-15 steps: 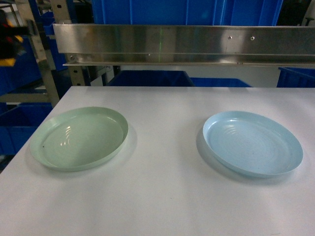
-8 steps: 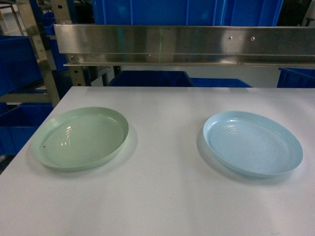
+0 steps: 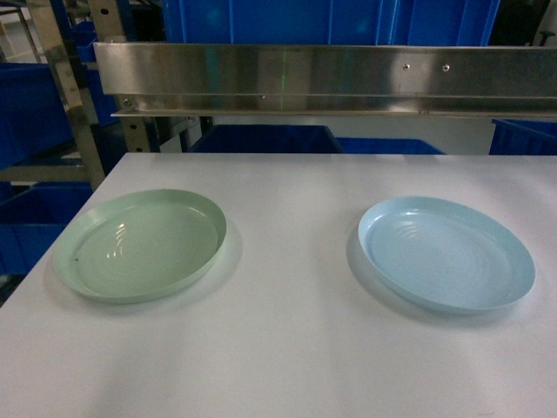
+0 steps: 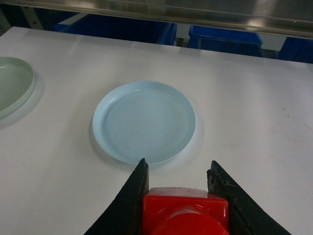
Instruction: Sort and place red and yellow blocks in left bins
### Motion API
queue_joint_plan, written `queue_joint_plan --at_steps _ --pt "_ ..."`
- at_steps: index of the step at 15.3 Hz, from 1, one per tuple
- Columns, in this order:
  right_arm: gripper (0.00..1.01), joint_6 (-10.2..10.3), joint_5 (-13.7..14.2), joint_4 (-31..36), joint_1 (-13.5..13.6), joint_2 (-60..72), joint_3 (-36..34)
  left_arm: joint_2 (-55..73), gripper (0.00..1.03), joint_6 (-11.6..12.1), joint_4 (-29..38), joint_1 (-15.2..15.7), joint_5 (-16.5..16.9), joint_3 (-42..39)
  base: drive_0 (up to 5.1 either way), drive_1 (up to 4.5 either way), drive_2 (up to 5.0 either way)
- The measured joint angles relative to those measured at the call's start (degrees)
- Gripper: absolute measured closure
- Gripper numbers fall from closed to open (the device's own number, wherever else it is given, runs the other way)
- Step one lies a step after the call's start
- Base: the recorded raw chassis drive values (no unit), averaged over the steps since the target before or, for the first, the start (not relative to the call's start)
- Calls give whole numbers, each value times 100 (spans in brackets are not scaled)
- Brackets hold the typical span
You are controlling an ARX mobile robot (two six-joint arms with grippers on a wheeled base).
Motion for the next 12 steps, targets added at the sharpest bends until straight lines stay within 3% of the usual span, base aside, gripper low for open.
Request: queue_joint_plan --at_steps 5,12 --pt "72 0 2 4 0 0 0 0 75 2 -2 0 -2 7 0 0 0" --pt "72 0 9 0 0 0 -4 -11 75 2 4 0 0 17 -489 257 257"
